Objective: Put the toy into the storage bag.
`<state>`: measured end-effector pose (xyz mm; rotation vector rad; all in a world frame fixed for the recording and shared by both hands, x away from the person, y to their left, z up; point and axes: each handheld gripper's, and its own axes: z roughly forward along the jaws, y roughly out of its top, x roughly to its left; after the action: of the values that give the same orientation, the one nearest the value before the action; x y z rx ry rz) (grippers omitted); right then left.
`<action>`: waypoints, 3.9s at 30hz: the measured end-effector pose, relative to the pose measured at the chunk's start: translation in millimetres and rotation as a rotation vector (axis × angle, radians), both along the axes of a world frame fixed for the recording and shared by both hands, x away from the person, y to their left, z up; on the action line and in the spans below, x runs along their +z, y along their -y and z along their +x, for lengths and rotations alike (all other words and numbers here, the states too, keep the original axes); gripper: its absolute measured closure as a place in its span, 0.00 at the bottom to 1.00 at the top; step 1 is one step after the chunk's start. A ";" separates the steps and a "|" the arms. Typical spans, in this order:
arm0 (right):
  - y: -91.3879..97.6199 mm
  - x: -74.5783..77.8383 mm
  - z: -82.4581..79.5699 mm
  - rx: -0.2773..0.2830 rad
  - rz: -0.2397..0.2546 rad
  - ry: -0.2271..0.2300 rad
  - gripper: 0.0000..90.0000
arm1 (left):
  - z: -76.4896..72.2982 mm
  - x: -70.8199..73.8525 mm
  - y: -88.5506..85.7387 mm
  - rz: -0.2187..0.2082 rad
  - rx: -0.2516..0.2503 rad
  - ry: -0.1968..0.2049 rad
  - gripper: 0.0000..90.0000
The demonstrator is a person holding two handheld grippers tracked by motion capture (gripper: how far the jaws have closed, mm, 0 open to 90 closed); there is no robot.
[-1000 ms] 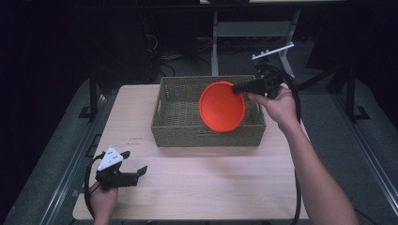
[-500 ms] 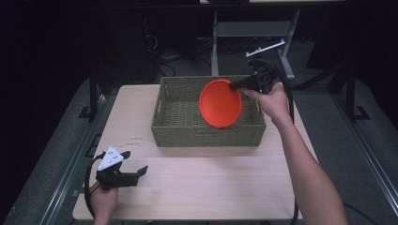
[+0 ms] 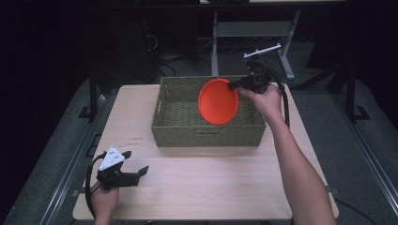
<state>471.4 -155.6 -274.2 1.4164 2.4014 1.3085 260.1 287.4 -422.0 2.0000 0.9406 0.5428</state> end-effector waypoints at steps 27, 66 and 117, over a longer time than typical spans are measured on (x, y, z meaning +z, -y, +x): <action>3.4 -38.6 24.4 -0.078 -0.010 -0.067 0.90 | 3.0 -1.2 -0.4 -0.015 0.020 -0.002 0.14; -32.1 -80.4 36.9 -0.002 -0.159 -0.126 0.88 | 0.2 -0.7 -4.5 -0.017 0.017 -0.005 0.14; 1.7 -63.8 16.8 0.011 -0.078 -0.135 0.55 | -0.6 -1.1 -4.2 -0.014 0.020 -0.010 0.14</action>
<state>488.2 -157.2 -338.0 1.5187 2.5171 1.1429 259.5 291.6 -423.1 1.9848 0.9684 0.5365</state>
